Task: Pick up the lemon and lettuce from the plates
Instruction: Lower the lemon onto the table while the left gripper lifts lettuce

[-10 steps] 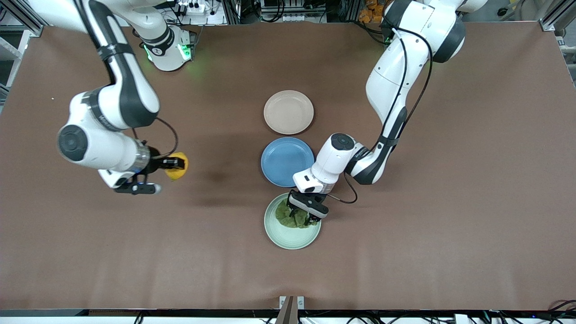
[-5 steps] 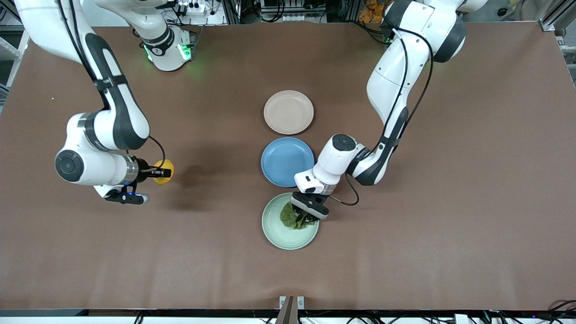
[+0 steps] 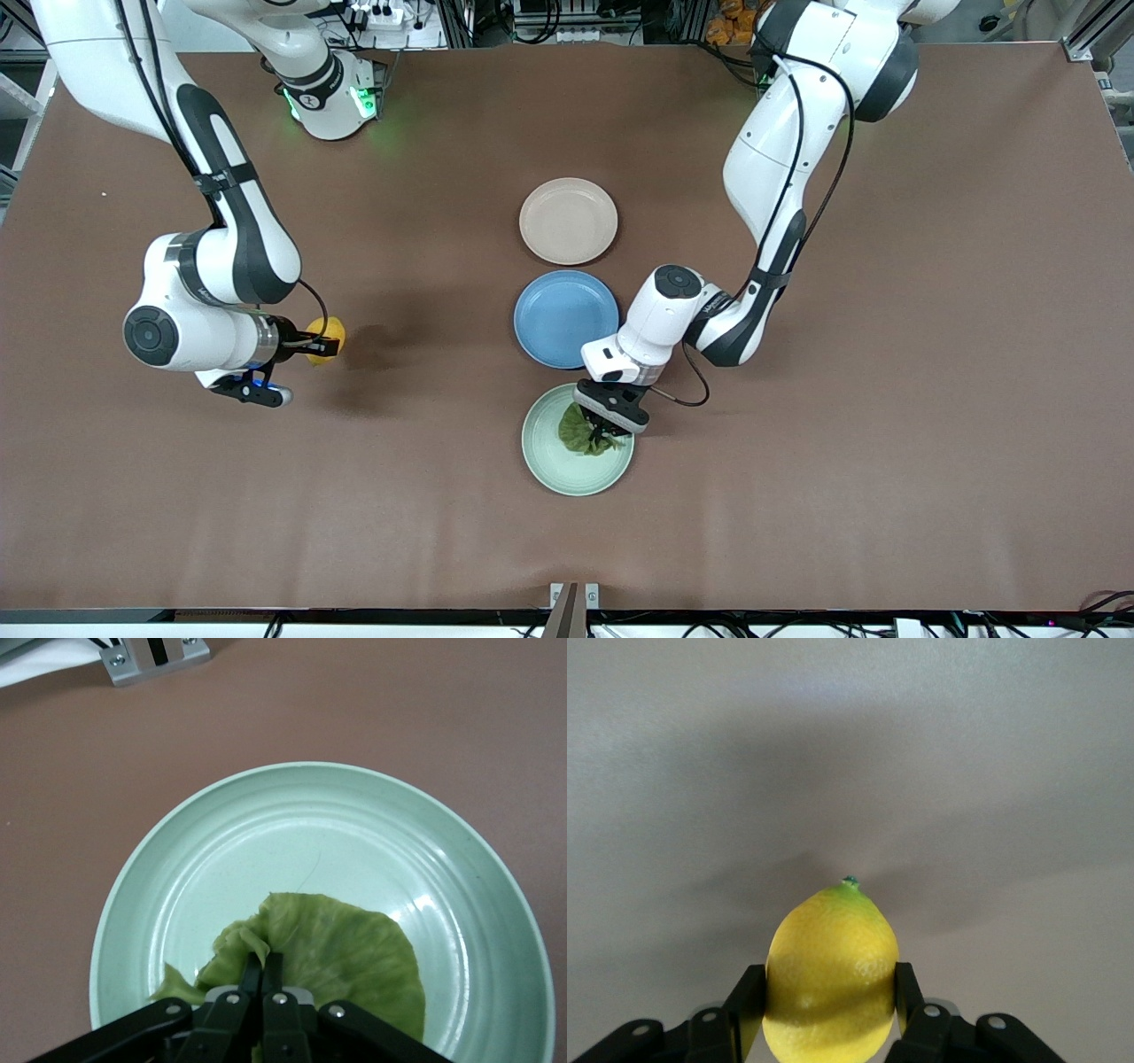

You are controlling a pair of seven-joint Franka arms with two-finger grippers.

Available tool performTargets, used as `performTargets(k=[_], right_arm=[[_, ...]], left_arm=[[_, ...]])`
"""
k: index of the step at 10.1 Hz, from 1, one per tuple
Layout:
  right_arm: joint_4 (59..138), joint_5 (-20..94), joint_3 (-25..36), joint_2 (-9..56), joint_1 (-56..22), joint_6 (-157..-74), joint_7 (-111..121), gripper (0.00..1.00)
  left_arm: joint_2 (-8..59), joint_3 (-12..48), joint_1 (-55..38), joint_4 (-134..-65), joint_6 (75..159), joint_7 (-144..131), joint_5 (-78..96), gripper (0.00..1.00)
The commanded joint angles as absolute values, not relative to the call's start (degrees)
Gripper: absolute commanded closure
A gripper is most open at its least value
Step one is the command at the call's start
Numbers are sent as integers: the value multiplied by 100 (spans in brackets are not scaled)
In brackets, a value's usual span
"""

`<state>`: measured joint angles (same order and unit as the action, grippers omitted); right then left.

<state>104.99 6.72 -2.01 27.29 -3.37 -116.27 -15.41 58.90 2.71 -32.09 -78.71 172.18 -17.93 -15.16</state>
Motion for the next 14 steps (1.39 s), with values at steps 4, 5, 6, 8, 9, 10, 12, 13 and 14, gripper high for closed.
performTargets(k=[4,5,6,8,9,10,12,13,14], right_arm=[[10538,580,-255,2935,-168,-11575,-1714,89],[10538,580,-255,2962,-106,-11558,-1714,67],[10521,537,-255,2988,-105,-11505,-1679,45],[10381,501,-264,2927,-18,-11356,-1662,0],[10197,362,-264,2840,-61,-11147,-1635,0],[9839,12,-290,2821,-35,-10692,-1617,0],[9179,-105,-290,2743,-35,-10039,-1137,0],[9028,-105,-281,2603,17,-9976,-812,0],[8922,-192,-264,2471,18,-9923,-521,0]], left_arm=[[5003,324,-3401,-7972,15201,-2724,-1556,100],[4783,395,-3358,-7972,14787,-2768,-1556,100],[4555,456,-3305,-7954,14366,-2769,-1460,100],[4054,448,-3113,-7937,13688,-2699,-943,100],[3834,474,-2894,-7937,13389,-2620,-932,100],[3606,475,-2709,-7928,13012,-2376,-819,100],[3245,466,-2261,-7928,12457,-1761,-441,100],[3113,466,-2015,-7928,12150,-1445,-248,100],[3042,466,-1708,-7928,11825,-1154,-107,100]])
